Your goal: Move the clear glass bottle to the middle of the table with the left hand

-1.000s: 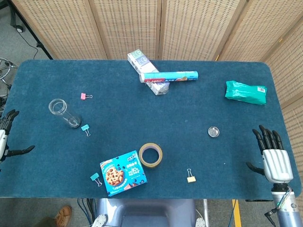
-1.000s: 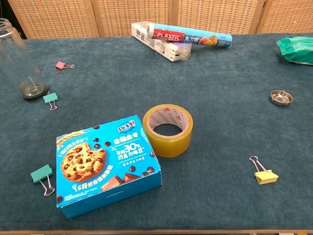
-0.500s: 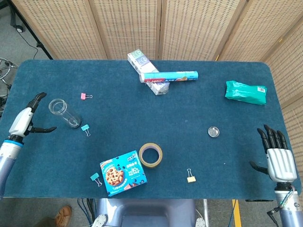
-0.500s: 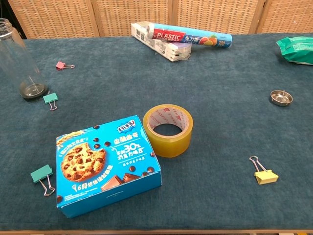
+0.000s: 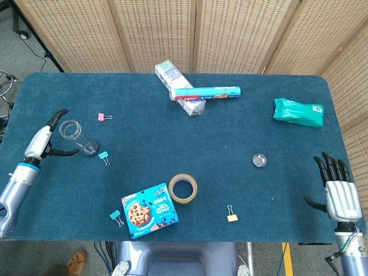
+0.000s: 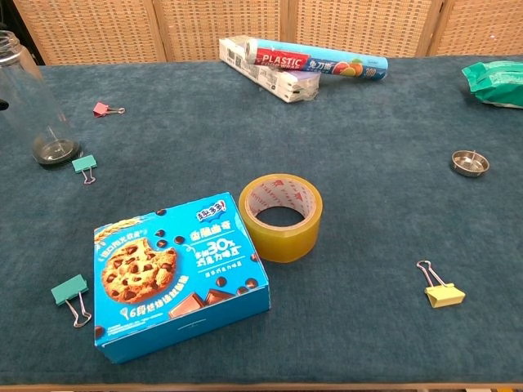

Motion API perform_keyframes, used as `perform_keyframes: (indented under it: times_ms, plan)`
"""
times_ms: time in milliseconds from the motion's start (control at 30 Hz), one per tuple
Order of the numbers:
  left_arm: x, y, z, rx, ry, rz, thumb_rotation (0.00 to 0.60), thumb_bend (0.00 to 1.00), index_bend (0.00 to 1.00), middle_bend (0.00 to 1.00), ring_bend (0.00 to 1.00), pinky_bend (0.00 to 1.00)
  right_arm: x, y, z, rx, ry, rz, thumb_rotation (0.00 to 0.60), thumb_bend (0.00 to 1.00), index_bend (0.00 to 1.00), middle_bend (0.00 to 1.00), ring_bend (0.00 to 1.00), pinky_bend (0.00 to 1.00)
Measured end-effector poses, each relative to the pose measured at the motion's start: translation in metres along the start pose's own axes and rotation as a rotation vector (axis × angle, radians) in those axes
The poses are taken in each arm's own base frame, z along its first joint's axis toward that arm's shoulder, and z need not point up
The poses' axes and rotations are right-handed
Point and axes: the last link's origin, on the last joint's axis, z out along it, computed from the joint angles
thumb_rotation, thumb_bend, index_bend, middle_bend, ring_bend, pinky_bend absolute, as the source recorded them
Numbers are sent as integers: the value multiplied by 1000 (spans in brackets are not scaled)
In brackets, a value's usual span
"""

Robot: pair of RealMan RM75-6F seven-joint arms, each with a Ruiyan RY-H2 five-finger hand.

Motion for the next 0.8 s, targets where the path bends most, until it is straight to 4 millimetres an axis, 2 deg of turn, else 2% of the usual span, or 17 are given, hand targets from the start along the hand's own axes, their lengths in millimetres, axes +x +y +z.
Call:
perform_keyframes:
  times_ms: [167,267,367,500,633,800]
  plan:
    - [-8,-3,5,10,-12,-34,600,84,0,0,0,35,-1,1,1,-2,-5,1,600,0,0,0,0,0]
    - [-11,-4,7,12,-12,-56,600,168,0,0,0,110,-1,1,1,-2,-8,2,600,0,0,0,0,0]
    - [-12,-6,9,16,-7,-73,600,242,17,5,27,230,-2,1,1,-3,-9,3,600,0,0,0,0,0]
    - [-15,-7,11,23,-19,-84,600,306,155,130,159,352,-3,0,1,-2,-13,4,600,0,0,0,0,0]
    - [-18,-6,12,23,-36,-85,600,345,338,187,209,376,-3,0,1,-2,-15,7,600,0,0,0,0,0]
    - [-20,-4,14,14,-36,-92,600,352,374,210,228,383,-3,1,1,-5,-17,9,600,0,0,0,0,0]
